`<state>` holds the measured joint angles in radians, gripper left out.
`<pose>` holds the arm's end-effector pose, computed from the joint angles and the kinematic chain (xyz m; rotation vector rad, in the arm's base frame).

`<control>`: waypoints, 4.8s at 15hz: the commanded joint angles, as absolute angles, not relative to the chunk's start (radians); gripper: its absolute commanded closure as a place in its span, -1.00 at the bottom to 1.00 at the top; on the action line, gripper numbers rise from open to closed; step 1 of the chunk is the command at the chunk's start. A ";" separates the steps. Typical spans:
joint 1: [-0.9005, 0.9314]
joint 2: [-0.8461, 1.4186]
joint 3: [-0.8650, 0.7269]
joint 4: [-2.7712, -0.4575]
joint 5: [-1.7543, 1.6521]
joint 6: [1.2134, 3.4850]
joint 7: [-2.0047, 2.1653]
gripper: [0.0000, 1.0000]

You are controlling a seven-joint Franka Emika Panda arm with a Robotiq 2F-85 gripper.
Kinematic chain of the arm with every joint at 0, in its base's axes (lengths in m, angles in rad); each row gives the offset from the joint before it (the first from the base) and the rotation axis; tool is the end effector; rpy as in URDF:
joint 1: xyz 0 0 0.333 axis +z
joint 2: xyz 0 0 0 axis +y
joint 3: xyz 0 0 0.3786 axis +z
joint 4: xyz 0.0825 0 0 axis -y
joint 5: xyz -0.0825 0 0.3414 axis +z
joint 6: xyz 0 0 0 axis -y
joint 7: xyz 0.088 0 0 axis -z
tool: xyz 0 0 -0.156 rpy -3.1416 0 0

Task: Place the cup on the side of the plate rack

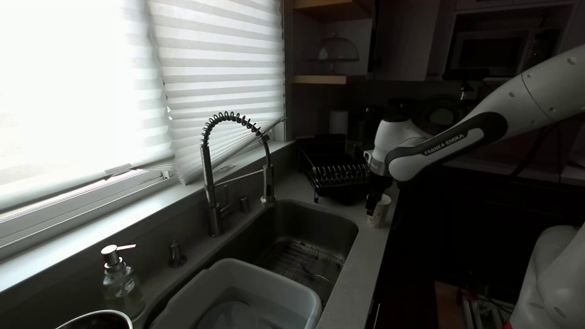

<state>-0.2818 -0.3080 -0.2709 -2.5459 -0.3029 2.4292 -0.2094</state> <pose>0.3344 -0.2224 0.4318 2.9338 -0.1868 0.1830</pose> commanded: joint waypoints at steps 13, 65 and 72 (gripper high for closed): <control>-0.237 -0.297 -0.157 -2.620 -0.267 2.409 -0.009 -1.00; -0.552 -0.292 -0.283 -2.617 -0.455 2.655 0.155 -1.00; -0.493 -0.197 -0.302 -2.598 -0.328 2.736 0.112 -1.00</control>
<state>-0.5391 -0.2451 -0.2765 -2.6146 -0.4050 2.7174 0.1520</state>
